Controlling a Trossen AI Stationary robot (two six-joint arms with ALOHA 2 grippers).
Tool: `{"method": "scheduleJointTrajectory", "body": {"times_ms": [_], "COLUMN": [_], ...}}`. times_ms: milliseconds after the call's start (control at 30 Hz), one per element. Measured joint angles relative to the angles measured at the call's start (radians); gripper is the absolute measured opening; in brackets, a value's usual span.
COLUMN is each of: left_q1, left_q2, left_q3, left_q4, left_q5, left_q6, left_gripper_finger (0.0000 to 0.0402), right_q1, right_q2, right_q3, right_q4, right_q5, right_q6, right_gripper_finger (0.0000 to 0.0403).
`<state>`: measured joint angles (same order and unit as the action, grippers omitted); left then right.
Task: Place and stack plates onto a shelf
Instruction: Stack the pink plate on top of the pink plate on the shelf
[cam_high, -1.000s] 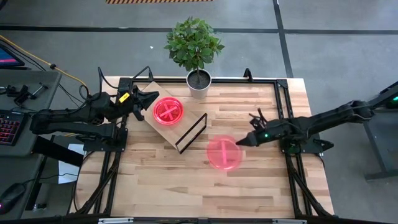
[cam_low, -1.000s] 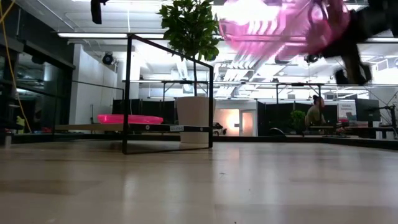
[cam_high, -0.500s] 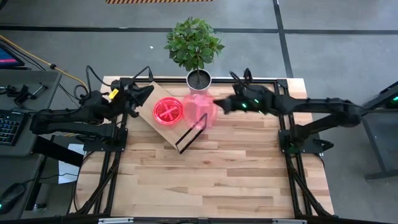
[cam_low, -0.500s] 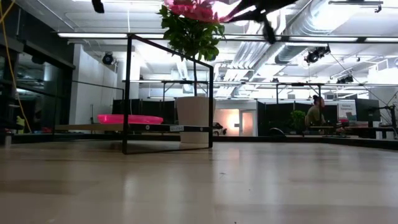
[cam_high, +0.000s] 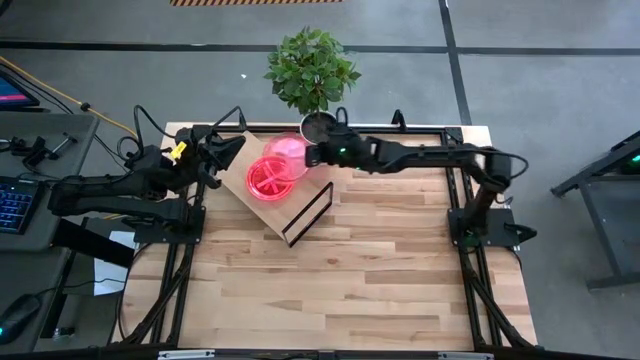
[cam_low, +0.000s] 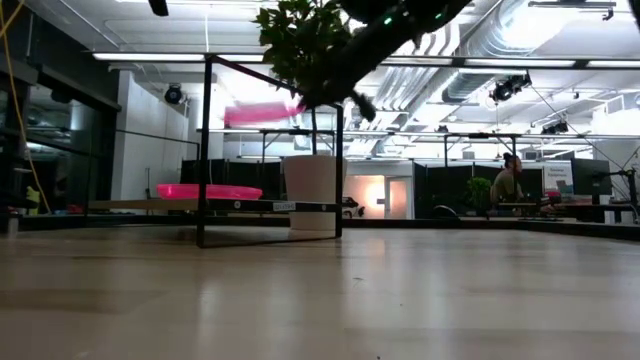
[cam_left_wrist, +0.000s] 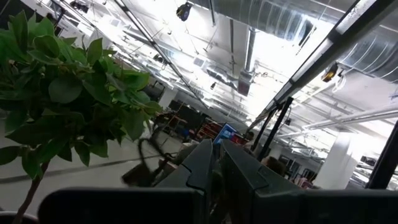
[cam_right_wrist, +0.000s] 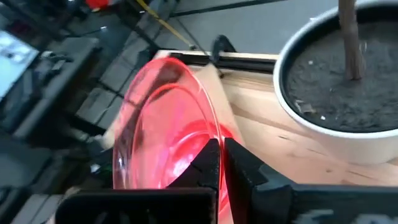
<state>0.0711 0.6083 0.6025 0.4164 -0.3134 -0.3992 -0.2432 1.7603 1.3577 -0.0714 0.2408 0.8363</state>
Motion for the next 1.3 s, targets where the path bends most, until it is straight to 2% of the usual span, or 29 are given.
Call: {"method": "scheduleJointTrajectory", "body": {"times_ms": [200,467,567,700,900,1067,1200,1300], "left_q1": [0.000,0.000,0.000,0.000,0.000,0.000,0.000,0.000], "left_q2": [0.000,0.000,0.000,0.000,0.000,0.000,0.000,0.000], "left_q3": [0.000,0.000,0.000,0.000,0.000,0.000,0.000,0.000], "left_q4": [0.000,0.000,0.000,-0.001,-0.002,-0.002,-0.002,-0.002], "left_q5": [0.000,0.000,0.000,0.000,0.000,0.000,0.000,0.000], "left_q6": [0.000,0.000,0.000,0.000,0.000,0.000,0.000,0.000], "left_gripper_finger": [0.0024,0.0024,0.0024,0.0024,0.0024,0.0024,0.0024,0.0024], "right_q1": [0.002,0.003,0.003,0.007,0.026,0.033,0.028,0.024], "right_q2": [0.132,0.226,0.253,0.285,0.330,0.337,0.337,0.336], "right_q3": [0.069,0.096,0.096,0.096,0.096,0.096,0.096,0.096], "right_q4": [0.000,0.002,0.005,0.019,0.055,0.089,0.177,0.200], "right_q5": [0.085,0.091,0.068,-0.014,-0.025,-0.024,-0.070,-0.092], "right_q6": [0.060,0.102,0.133,0.172,0.256,0.261,0.239,0.228], "right_gripper_finger": [0.0000,0.0000,0.0000,0.0000,0.0000,0.0001,0.0021,0.0060]}}
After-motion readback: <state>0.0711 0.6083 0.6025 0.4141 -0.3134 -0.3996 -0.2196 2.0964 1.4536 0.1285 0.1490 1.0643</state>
